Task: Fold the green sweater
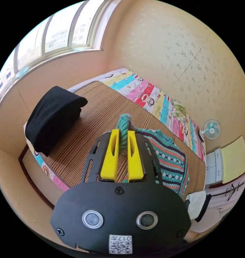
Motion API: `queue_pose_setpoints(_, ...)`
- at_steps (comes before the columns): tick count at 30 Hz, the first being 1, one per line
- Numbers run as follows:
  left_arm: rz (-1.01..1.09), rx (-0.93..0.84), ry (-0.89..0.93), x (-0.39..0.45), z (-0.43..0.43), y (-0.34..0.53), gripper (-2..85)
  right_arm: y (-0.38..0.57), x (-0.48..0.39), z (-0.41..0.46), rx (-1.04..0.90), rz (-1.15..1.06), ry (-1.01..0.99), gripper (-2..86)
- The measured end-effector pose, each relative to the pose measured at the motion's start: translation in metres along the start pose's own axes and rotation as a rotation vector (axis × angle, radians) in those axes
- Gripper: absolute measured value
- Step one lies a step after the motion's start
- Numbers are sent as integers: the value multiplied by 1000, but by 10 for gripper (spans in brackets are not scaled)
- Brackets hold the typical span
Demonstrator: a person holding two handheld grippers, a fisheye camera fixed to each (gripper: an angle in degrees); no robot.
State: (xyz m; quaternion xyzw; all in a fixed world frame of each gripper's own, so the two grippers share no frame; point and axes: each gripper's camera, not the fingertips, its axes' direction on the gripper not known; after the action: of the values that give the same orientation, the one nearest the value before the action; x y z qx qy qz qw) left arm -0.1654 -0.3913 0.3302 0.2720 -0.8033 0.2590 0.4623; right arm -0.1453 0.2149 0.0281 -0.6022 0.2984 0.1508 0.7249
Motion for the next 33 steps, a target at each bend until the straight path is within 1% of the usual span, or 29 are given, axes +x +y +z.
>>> queue_pose_setpoints(1,15,25,39,16,-5,-6,51,1,-3,-4,-3,-8,-11,30)
queue_pose_setpoints(3,125,110,263,92,-8,-11,28,3,-6,-9,-8,-23,-52,28)
queue_pose_setpoints(4,158,115,327,112,-4,-8,20,5,-6,-13,-13,-27,-85,27)
queue_pose_setpoints(5,244,120,471,154,7,4,9,6,-6,-16,-15,-26,-102,26)
queue_pose_setpoints(6,309,86,565,193,22,21,5,8,-2,-22,-13,-14,-132,25)
queue_pose_setpoints(7,340,51,598,213,32,32,5,12,5,-31,-2,13,-167,23)
queue_pose_setpoints(9,494,-198,691,283,73,89,13,21,21,-49,41,73,-209,23)
queue_pose_setpoints(12,556,-417,671,305,100,162,42,40,51,-84,135,170,-234,31)
queue_pose_setpoints(13,563,-441,658,301,103,174,48,47,61,-97,158,191,-226,34)
queue_pose_setpoints(16,598,-504,457,259,123,206,81,63,80,-128,203,218,-143,47)
queue_pose_setpoints(18,605,-509,271,213,148,201,103,71,86,-144,222,217,-65,61)
queue_pose_setpoints(20,604,-520,190,190,171,185,114,77,89,-159,243,211,27,76)
queue_pose_setpoints(22,642,-528,195,189,194,167,128,83,91,-174,288,202,80,101)
queue_pose_setpoints(25,833,-536,199,228,236,163,142,80,94,-178,286,201,60,114)
queue_pose_setpoints(27,980,-600,143,251,275,185,142,75,92,-175,254,190,59,113)
queue_pose_setpoints(29,1070,-638,75,254,296,206,137,70,88,-174,209,188,120,103)
queue_pose_setpoints(30,1087,-641,23,249,306,215,129,70,84,-180,205,164,151,96)
queue_pose_setpoints(31,1083,-620,33,247,305,217,124,71,82,-185,198,143,151,92)
queue_pose_setpoints(33,1014,-618,47,239,300,207,75,77,85,-193,178,118,121,84)
